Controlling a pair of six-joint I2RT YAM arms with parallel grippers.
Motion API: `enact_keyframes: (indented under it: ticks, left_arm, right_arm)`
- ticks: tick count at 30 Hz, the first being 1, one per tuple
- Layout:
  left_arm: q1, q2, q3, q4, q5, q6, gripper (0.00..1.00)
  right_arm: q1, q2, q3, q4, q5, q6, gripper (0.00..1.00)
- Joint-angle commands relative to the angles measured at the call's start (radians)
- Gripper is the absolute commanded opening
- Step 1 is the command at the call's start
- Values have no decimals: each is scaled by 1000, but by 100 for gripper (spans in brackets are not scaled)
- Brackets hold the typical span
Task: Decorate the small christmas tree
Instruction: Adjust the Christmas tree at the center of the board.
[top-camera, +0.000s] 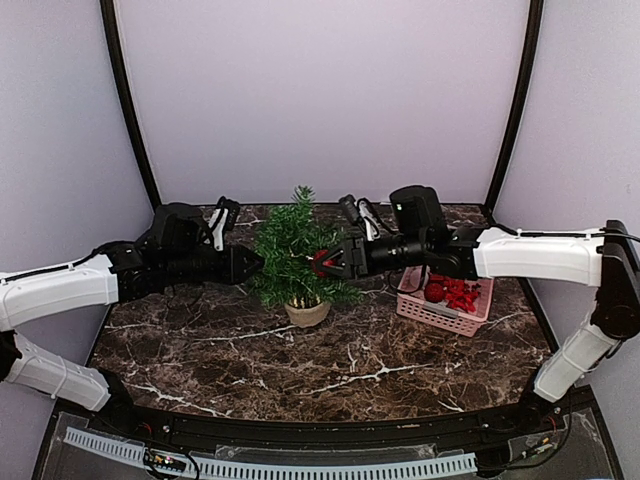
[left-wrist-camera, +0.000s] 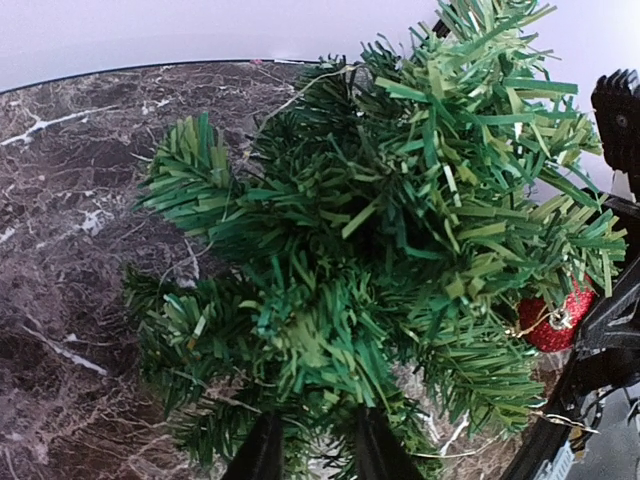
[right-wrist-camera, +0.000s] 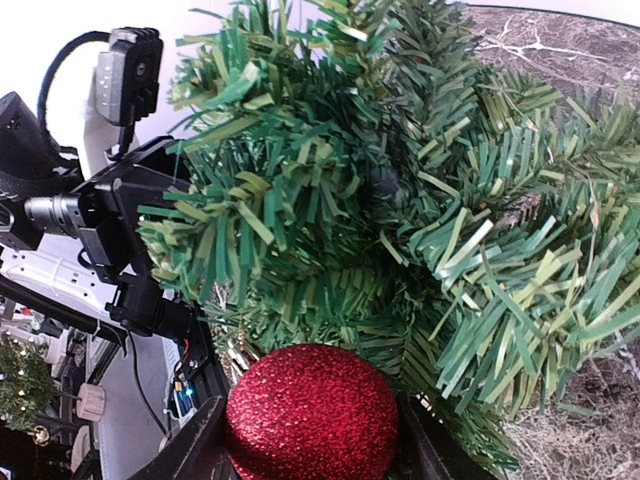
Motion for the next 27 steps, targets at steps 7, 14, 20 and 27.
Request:
enact_keyframes:
  ticks: [7,14,20,27]
  left_arm:
    - [7,-16,-25,84,56,-6,4]
    - [6,-35,-28,73,36,24,4]
    - [5,-160,-44,94,-25,66,37]
    - [-9,-197,-30,191,149,-7,43]
  right_arm:
    - [5,-26,-37,46,45,21,59]
    - [4,-32,-38,48,50,18,55]
    - [5,-53,-60,66,46,17,51]
    - [4,-64,-80,93,40,26,51]
